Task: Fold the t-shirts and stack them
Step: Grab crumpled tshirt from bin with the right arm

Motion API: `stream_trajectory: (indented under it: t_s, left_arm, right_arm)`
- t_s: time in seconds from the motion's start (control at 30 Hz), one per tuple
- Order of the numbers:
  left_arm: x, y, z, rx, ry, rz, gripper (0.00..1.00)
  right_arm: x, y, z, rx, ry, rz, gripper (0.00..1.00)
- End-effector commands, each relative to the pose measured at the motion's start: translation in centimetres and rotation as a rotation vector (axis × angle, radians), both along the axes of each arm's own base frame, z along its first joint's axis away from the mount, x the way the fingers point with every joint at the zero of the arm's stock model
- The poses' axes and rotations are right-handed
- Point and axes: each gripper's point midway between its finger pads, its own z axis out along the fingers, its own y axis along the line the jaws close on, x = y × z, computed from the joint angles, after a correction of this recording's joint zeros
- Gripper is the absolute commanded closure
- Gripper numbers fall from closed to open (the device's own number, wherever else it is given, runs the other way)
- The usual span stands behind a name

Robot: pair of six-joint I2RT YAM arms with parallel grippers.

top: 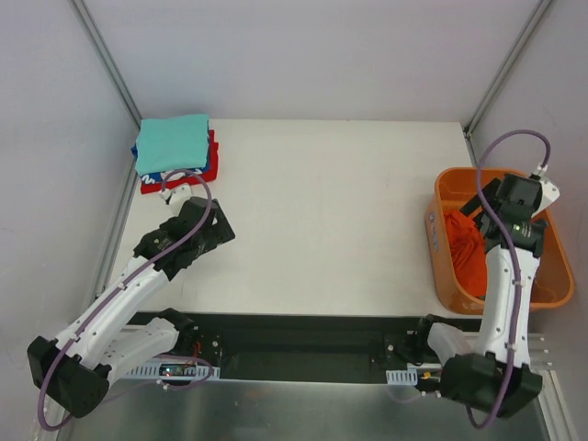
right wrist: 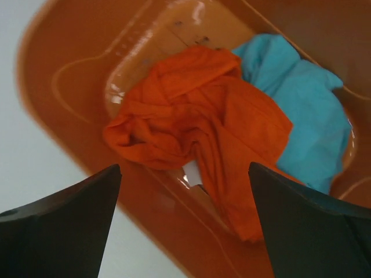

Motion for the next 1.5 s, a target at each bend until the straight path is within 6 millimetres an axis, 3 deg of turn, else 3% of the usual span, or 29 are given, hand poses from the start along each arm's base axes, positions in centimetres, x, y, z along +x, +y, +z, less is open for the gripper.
stream_trajectory:
  t_s: [0.0, 0.17, 0.4, 0.73, 0.77, 0.83, 0.87, 0.9, 0.93, 1.03, 1.07, 1.13, 1.23, 1.27, 1.47]
  left_arm:
    - [1.5, -1.4, 0.1, -0.020, -0.038, -0.058, 0.01]
    - [1.9, -2.1, -0.4, -0.027, -0.032, -0.087, 0.01]
    - [2.3, -2.9, 0.5, -0.044, -0.033, -0.123, 0.01]
    - [2.6, -2.4, 2.4, -0.037, -0.097, -0.113, 0.01]
    - [2.6, -2.3, 2.5, -0.031, -0.099, -0.110, 0.01]
    - [2.7, -2.2, 2.8, -0.031, -0.112, -0.105, 0.01]
    - [2.8, -2.0, 2.9, -0.024, -0.117, -0.101, 0.01]
    - [2.8, -2.0, 3.2, -0.024, -0.125, -0.099, 0.01]
    - [2.8, -1.9, 3.3, -0.022, -0.128, -0.100, 0.01]
    - [2.8, -1.9, 4.0, -0.027, -0.148, -0.102, 0.01]
    - [2.8, -1.9, 4.1, -0.028, -0.152, -0.103, 0.01]
    - [2.9, -1.9, 4.6, -0.034, -0.166, -0.101, 0.01]
    - [2.9, -1.8, 5.3, -0.039, -0.184, -0.095, 0.01]
    - [2.9, -1.8, 5.5, -0.041, -0.192, -0.094, 0.01]
    - [3.1, -1.4, 7.3, -0.041, -0.240, -0.077, 0.01]
  right_arm:
    - [-0.7, -2.1, -5.6, 0.220, 0.179, -0.092, 0.04]
    - [-0.5, -4.4, -10.4, 0.265, 0.309, -0.171, 0.04]
    - [-1.7, -5.0, -17.1, 0.312, 0.471, -0.258, 0.04]
    - [-0.1, -5.7, -22.4, 0.351, 0.563, -0.270, 0.01]
    - [0.0, -5.8, -22.6, 0.355, 0.571, -0.261, 0.16]
    - [0.1, -5.7, -23.0, 0.363, 0.592, -0.246, 0.21]
    - [0.1, -5.7, -23.1, 0.360, 0.594, -0.244, 0.30]
    - [0.2, -5.7, -23.0, 0.361, 0.590, -0.237, 0.40]
    - [-0.1, -5.6, -23.0, 0.359, 0.592, -0.240, 0.62]
    - [0.2, -5.6, -21.5, 0.346, 0.548, -0.221, 0.94]
    - [0.6, -5.6, -20.2, 0.336, 0.508, -0.210, 0.99]
    - [1.2, -5.3, -18.6, 0.340, 0.458, -0.179, 0.99]
    - [2.5, -5.3, -14.2, 0.308, 0.332, -0.143, 0.99]
    - [3.2, -5.7, -11.4, 0.275, 0.254, -0.131, 0.99]
    - [3.6, -5.8, -1.5, 0.164, 0.033, -0.096, 0.99]
